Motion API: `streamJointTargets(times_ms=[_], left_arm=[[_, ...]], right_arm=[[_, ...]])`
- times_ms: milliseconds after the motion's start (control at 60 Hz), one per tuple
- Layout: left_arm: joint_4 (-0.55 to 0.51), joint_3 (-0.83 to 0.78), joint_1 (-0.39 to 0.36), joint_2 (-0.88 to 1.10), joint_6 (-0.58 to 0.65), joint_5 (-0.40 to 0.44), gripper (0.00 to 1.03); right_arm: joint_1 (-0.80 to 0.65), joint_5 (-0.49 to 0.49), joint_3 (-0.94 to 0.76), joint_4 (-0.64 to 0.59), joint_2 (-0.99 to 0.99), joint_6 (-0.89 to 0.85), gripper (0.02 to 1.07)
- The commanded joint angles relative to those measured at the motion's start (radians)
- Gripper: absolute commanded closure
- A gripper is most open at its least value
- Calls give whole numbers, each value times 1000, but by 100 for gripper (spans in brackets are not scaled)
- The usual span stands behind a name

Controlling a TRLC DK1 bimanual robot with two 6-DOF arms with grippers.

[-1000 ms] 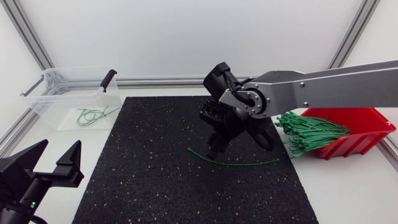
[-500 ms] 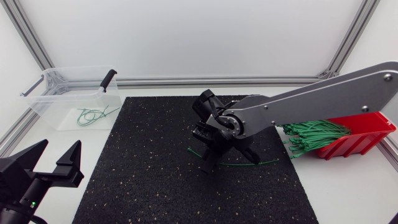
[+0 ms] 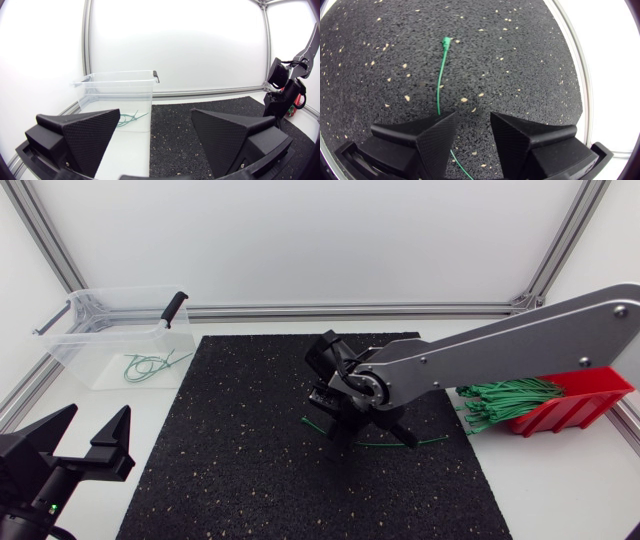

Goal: Take a green cable tie from the red box, thread the tail through the head to close it, then place it in the transparent bin on the left.

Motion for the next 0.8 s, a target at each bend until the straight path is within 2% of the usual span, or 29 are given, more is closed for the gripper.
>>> streamJointTargets(times_ms=[0,183,583,783], left_arm=[[-27,-38,-3,11,-23,2,4],[-27,-38,-3,14,-23,2,4],[-27,-38,-1,15,-23,2,4],[-27,-38,-1,15,-23,2,4]], right_arm=[[66,-37,-44,-74,5,-2,55],[115,-67,-40,-144,-44,23,55],[34,-298,42,-304,-84,-22,55],[31,-353,26,-325,-77,-48,55]])
